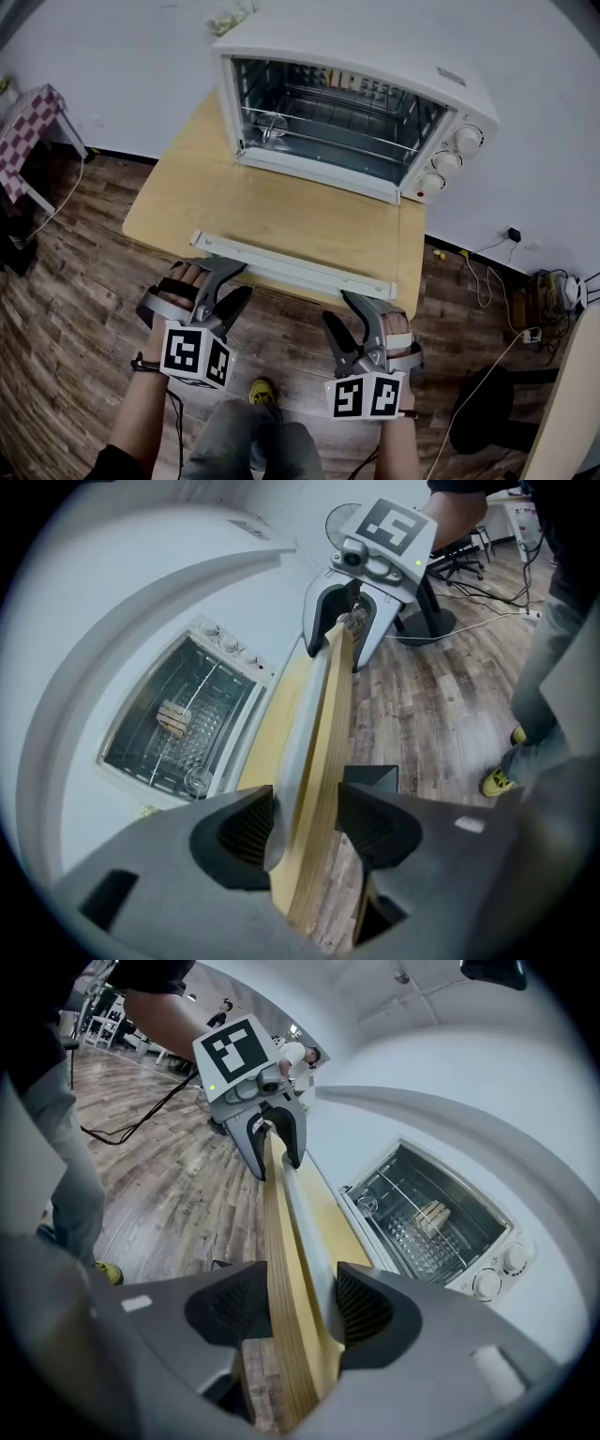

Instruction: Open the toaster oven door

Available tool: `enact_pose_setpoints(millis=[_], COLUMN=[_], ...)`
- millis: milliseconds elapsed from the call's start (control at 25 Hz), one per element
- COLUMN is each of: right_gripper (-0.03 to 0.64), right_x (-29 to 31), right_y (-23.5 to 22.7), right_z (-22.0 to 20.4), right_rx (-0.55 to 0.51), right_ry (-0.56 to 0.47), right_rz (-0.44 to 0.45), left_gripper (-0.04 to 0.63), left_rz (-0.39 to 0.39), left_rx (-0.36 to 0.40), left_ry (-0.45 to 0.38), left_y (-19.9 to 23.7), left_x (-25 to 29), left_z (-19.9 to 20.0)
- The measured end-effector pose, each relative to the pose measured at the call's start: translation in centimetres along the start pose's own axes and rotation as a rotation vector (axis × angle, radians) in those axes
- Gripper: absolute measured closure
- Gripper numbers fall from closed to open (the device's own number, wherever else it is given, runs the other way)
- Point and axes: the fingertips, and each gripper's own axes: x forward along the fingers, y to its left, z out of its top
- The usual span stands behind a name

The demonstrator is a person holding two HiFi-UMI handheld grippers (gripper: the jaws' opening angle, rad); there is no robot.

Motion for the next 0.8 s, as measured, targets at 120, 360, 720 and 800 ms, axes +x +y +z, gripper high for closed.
enact_pose_setpoints(millis=[120, 360, 720, 800], right_gripper=[0.385, 0.383, 0.397, 0.400], right_x=[0.2, 0.3, -0.8, -1.6], right_y=[0.4, 0.8, 0.1, -0.1], right_z=[-0.2, -0.5, 0.3, 0.7], right_rx=[-0.006, -0.002, 0.028, 0.058], right_ry=[0.003, 0.011, 0.018, 0.012], right_rz=[0.003, 0.005, -0.017, -0.016], left_gripper=[0.382, 0.380, 0.390, 0.407], left_rz=[-0.006, -0.006, -0.026, -0.028], left_rx=[0.010, 0.004, -0.093, -0.116], left_ry=[0.005, -0.011, -0.064, -0.080], left_y=[-0.4, -0.8, -0.5, -0.4], left_x=[0.2, 0.4, -0.7, -1.5], left_z=[-0.2, -0.3, 0.1, 0.5])
